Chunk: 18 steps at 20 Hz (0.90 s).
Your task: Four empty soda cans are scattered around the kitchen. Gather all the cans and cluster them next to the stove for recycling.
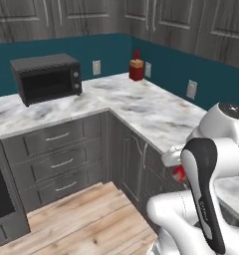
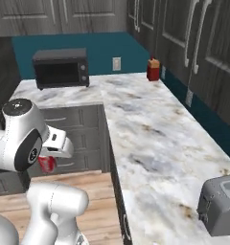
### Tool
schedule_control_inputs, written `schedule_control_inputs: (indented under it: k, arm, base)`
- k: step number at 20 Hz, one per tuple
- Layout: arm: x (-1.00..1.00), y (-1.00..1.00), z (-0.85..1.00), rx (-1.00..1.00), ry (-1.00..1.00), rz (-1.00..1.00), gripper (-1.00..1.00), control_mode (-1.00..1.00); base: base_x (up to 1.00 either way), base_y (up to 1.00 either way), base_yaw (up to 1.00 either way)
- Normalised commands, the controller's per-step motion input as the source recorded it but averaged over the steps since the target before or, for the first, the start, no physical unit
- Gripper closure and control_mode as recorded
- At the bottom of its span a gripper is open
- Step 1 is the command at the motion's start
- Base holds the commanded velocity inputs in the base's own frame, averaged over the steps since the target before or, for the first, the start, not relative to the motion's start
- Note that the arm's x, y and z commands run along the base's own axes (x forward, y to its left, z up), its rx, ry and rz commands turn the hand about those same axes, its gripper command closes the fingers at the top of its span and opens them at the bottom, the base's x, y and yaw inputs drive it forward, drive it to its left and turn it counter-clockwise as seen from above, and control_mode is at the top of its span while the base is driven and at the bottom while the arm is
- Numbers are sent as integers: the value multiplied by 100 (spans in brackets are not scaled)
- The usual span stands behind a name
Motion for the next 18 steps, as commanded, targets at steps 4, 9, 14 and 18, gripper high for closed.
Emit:
schedule_control_inputs:
  k: [4,9,14,18]
  arm:
    - [0,0,0,0,0,0,100,100]
    - [0,0,0,0,0,0,100,100]
    - [0,0,0,0,0,0,100,100]
    - [0,0,0,0,0,0,100,100]
  base:
    - [-66,0,-36]
    - [-62,0,-36]
    - [-64,0,-35]
    - [-59,0,-36]
